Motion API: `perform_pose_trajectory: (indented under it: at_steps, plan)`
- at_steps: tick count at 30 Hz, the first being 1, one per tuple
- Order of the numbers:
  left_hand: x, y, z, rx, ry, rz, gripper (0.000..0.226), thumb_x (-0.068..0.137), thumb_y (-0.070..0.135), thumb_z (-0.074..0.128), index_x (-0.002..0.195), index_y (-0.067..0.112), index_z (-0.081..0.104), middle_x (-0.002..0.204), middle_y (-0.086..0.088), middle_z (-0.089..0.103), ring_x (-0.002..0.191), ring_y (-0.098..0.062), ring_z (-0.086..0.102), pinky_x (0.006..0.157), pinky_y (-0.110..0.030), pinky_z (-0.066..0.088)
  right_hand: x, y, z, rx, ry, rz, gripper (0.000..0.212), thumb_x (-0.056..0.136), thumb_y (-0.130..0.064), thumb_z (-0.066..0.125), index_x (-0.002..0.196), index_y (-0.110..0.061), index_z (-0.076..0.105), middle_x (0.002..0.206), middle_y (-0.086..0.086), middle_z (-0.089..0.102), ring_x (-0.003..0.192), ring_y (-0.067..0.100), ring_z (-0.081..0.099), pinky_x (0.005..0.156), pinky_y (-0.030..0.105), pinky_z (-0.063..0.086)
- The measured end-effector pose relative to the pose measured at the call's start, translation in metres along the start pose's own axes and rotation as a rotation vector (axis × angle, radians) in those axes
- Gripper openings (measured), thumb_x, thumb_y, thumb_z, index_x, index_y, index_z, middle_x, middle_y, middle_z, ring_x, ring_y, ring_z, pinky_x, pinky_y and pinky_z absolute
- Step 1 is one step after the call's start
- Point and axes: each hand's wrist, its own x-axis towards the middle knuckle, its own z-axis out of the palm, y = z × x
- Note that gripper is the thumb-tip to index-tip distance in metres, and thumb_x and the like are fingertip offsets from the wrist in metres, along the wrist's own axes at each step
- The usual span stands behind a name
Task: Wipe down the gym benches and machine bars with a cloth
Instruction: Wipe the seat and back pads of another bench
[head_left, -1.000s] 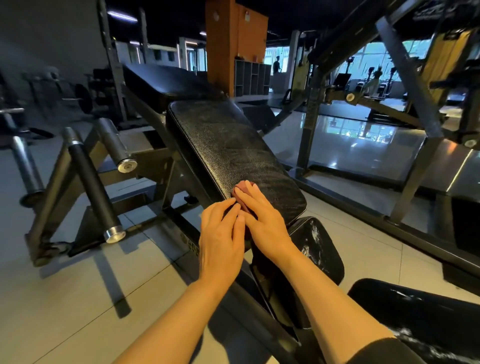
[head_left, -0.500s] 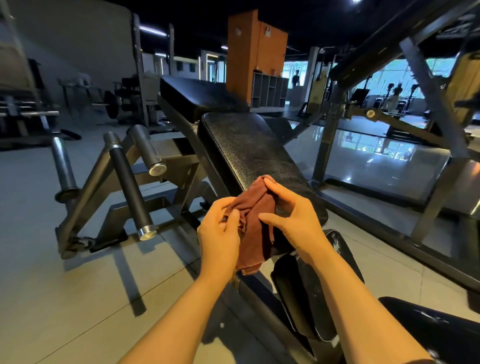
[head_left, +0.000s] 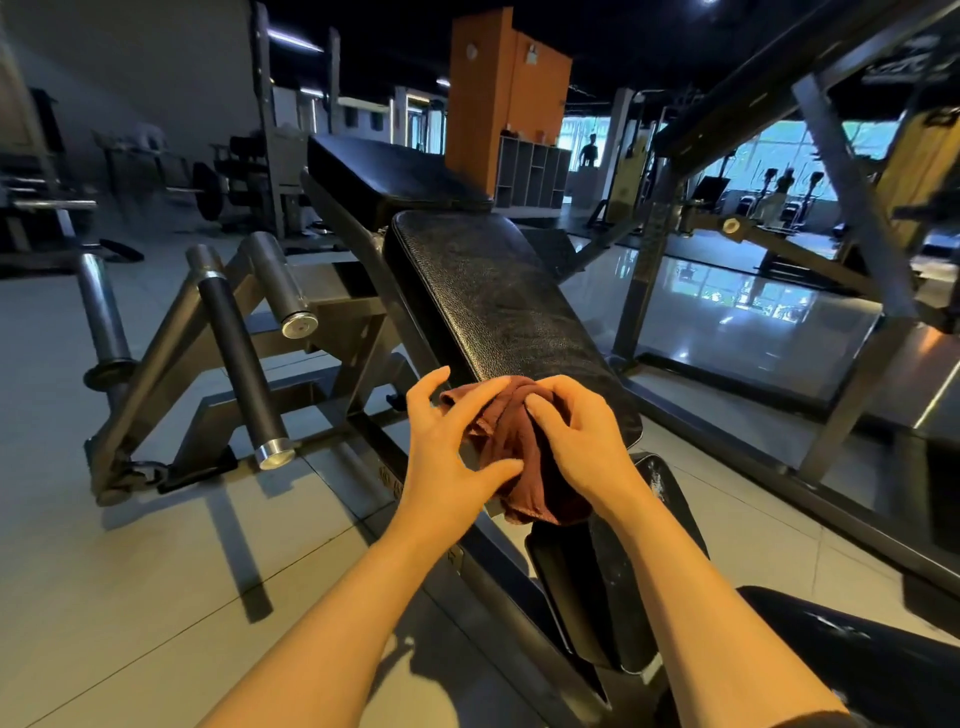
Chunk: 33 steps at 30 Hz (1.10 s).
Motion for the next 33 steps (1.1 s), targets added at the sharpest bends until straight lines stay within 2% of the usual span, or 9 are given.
perform_pose_trajectory:
  at_steps: [2,5,8,12,20,24,26,30,33]
  plan:
    - [-0.002,-0.002,0.006,0.146,0.035,0.033,0.078,0.069,0.002,0.082,0.131,0.036,0.05,0.146,-0.002,0.021,0.119,-0.004,0.036,0.091,0.006,0.026,-0.002,-0.002,0.001,0.011,0.007,-0.017,0.014,0.099,-0.021,0.052,0.098,-0.019,0.065,0.089,-0.011,0.065,0.086,-0.001,0.059,0.074,0.011,0.044]
    - [0.001,-0.002,0.011,0.197,0.214,0.072,0.044,0.077,0.0,0.075,0.116,0.017,0.065,0.121,-0.004,0.05,0.101,-0.001,0.045,0.087,-0.007,0.04,-0.007,-0.003,0.002,-0.001,-0.015,-0.061,0.013,0.098,-0.02,0.054,0.102,-0.022,0.067,0.095,-0.011,0.065,0.093,0.001,0.058,0.081,0.011,0.043]
    - [0.004,0.002,0.013,0.087,0.261,0.008,0.02,0.088,0.005,0.064,0.097,0.023,0.067,0.089,0.009,0.061,0.082,-0.002,0.056,0.073,-0.024,0.049,-0.01,-0.005,0.001,0.023,-0.014,-0.059,0.013,0.094,-0.02,0.062,0.098,-0.031,0.066,0.103,-0.008,0.061,0.102,0.001,0.053,0.087,0.013,0.04]
    - [0.009,0.016,0.019,-0.073,0.251,-0.07,0.028,0.091,0.004,0.057,0.094,0.032,0.062,0.081,0.018,0.063,0.081,0.002,0.061,0.071,-0.013,0.047,-0.015,-0.016,-0.008,0.224,-0.064,0.002,0.035,0.083,-0.015,0.075,0.114,-0.018,0.059,0.097,-0.008,0.064,0.091,0.0,0.062,0.079,0.015,0.049]
    - [0.015,0.021,0.047,-0.068,0.329,-0.055,0.027,0.097,0.019,0.053,0.123,0.017,0.06,0.115,0.003,0.057,0.1,-0.003,0.058,0.085,-0.024,0.052,-0.001,-0.002,-0.017,0.029,0.734,0.0,0.028,0.086,-0.002,0.064,0.105,-0.023,0.065,0.097,-0.013,0.065,0.092,-0.003,0.059,0.085,0.016,0.048]
    - [0.018,0.007,0.05,0.035,0.413,-0.069,0.023,0.093,0.01,0.057,0.115,0.016,0.062,0.11,0.005,0.056,0.106,-0.015,0.056,0.092,-0.041,0.049,-0.01,0.017,0.003,-0.168,0.272,-0.015,0.031,0.084,-0.044,0.066,0.114,-0.037,0.066,0.119,-0.013,0.059,0.122,0.007,0.043,0.097,0.019,0.029]
    - [0.02,0.003,0.047,0.082,0.436,-0.086,0.025,0.091,0.006,0.058,0.114,0.016,0.062,0.11,0.006,0.055,0.108,-0.016,0.054,0.095,-0.036,0.046,-0.013,0.029,0.015,-0.297,0.143,-0.051,0.048,0.083,-0.063,0.05,0.123,-0.039,0.062,0.141,-0.012,0.05,0.143,0.014,0.023,0.111,0.034,0.016]
    - [0.024,-0.01,0.037,0.169,0.35,-0.114,0.033,0.092,0.005,0.057,0.123,0.014,0.059,0.127,-0.001,0.055,0.122,-0.017,0.046,0.099,-0.008,0.026,-0.01,0.035,0.024,-0.409,0.025,-0.014,0.059,0.089,-0.067,0.027,0.145,-0.049,0.023,0.162,-0.014,0.006,0.149,0.014,-0.01,0.118,0.046,-0.007]
    - [0.027,-0.019,0.03,0.234,0.218,-0.117,0.043,0.094,0.011,0.056,0.136,0.016,0.051,0.145,-0.001,0.042,0.134,-0.015,0.034,0.105,-0.018,0.021,-0.01,0.033,0.026,-0.407,0.002,-0.016,0.058,0.094,-0.061,0.019,0.148,-0.04,0.021,0.16,-0.015,0.006,0.149,0.008,-0.006,0.122,0.041,0.003]
